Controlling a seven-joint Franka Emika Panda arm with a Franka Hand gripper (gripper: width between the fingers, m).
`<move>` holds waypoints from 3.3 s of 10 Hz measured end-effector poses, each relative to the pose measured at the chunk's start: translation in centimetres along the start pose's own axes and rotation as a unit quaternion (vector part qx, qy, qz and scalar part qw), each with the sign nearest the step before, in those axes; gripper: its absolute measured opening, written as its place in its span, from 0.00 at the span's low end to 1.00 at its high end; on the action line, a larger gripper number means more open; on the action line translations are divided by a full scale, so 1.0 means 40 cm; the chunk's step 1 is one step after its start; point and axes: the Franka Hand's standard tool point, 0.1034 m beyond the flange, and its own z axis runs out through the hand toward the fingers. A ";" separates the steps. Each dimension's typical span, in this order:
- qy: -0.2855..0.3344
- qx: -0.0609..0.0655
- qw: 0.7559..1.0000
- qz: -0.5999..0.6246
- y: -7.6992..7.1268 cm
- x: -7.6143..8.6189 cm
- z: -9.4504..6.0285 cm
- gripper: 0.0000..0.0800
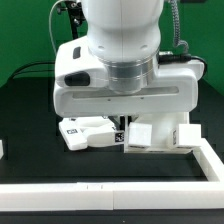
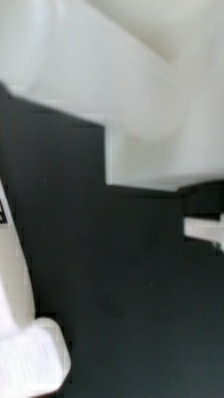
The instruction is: Assemble chair
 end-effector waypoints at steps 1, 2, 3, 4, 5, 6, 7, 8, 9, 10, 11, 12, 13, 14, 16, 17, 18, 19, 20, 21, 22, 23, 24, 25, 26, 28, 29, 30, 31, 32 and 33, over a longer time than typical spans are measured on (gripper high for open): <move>-0.026 0.000 1.000 0.001 0.007 0.011 0.006 0.04; -0.077 0.001 0.997 0.001 0.007 -0.001 0.020 0.04; -0.074 -0.001 0.997 0.000 0.008 0.021 0.018 0.04; -0.072 -0.001 0.997 0.000 0.008 0.022 0.016 0.04; -0.072 -0.001 0.997 0.000 0.007 0.022 0.019 0.04; -0.073 -0.001 0.997 -0.007 -0.012 0.028 0.025 0.04; -0.075 -0.001 0.997 -0.012 -0.030 0.031 0.032 0.04; -0.080 -0.001 0.997 -0.013 -0.047 0.034 0.052 0.04; -0.079 -0.001 0.997 -0.014 -0.059 0.043 0.069 0.04; -0.080 -0.001 0.997 -0.013 -0.056 0.043 0.070 0.04; -0.080 0.000 0.997 -0.012 -0.054 0.043 0.071 0.04; -0.081 0.000 0.997 -0.012 -0.053 0.043 0.073 0.04; -0.087 0.000 0.996 -0.012 -0.052 0.037 0.076 0.04; -0.107 0.002 0.994 -0.006 -0.048 0.021 0.086 0.04; -0.159 -0.003 0.987 0.014 -0.050 0.006 0.108 0.04; -0.152 -0.003 0.988 0.014 -0.050 0.015 0.108 0.04; -0.151 -0.003 0.988 0.014 -0.049 0.016 0.109 0.04; -0.152 -0.003 0.988 0.015 -0.048 0.016 0.110 0.04; -0.152 -0.004 0.988 0.015 -0.051 0.017 0.112 0.04; -0.152 -0.005 0.988 0.013 -0.065 0.022 0.116 0.04; -0.153 -0.005 0.988 0.012 -0.072 0.023 0.121 0.04; -0.153 -0.004 0.988 0.011 -0.069 0.023 0.122 0.04; -0.154 -0.004 0.988 0.012 -0.068 0.023 0.124 0.04; -0.154 -0.004 0.988 0.012 -0.068 0.023 0.124 0.13; -0.154 -0.004 0.988 0.014 -0.067 0.023 0.124 0.13; -0.141 -0.003 0.990 0.017 -0.062 0.034 0.109 0.31; -0.132 -0.001 0.991 0.017 -0.054 0.044 0.095 0.63; -0.083 0.002 0.996 0.010 -0.043 0.077 0.060 0.63; -0.039 0.006 0.999 0.007 -0.026 0.082 0.026 0.77; -0.002 0.009 1.000 0.009 -0.004 0.072 0.011 0.80; 0.033 0.011 0.999 0.007 0.016 0.062 -0.007 0.80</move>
Offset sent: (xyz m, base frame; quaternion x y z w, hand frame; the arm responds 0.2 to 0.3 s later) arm 0.0000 0.0000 0.0000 0.0000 0.0000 0.0000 1.0000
